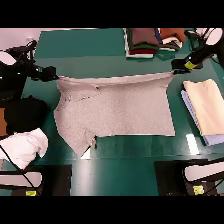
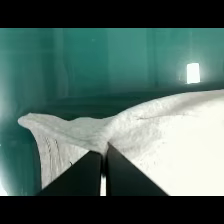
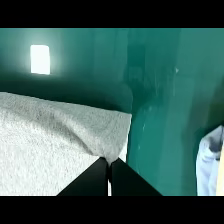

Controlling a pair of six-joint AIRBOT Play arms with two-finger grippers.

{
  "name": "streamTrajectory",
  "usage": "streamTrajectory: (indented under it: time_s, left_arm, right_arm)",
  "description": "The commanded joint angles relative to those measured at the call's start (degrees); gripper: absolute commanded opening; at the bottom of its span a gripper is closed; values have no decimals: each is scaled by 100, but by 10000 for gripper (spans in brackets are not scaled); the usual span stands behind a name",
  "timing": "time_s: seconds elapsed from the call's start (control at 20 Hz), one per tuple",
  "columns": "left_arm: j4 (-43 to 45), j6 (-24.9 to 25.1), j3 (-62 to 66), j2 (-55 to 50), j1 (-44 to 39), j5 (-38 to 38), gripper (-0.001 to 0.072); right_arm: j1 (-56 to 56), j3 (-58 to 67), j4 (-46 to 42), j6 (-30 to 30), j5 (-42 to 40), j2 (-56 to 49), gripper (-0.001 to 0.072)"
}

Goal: Fold the shirts.

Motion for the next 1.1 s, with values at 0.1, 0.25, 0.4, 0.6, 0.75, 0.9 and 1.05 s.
streamTrajectory:
  time_s: [0.1,0.25,0.4,0.6,0.75,0.9,1.05]
  left_arm:
    - [313,166,-227,-138,2,-822,20]
    - [284,164,-776,-138,2,-737,19]
    - [284,116,-1213,-138,2,-713,21]
    - [282,-140,-1303,-136,2,-715,417]
    - [358,-280,-1300,114,4,-791,430]
    - [1147,-614,-1445,920,2,-1078,432]
    - [1432,-791,-2490,2020,2,-1311,433]
  right_arm:
    - [-118,-584,-50,-98,-11,109,10]
    - [-125,-1698,-44,-96,-498,476,10]
    - [-61,-2376,11,-79,-946,647,11]
    - [-13,-2577,35,74,-1005,647,93]
    - [-72,-2481,155,66,-896,861,424]
    - [-142,-2551,162,59,-671,1478,424]
    - [-68,-3075,155,7,-761,2293,424]
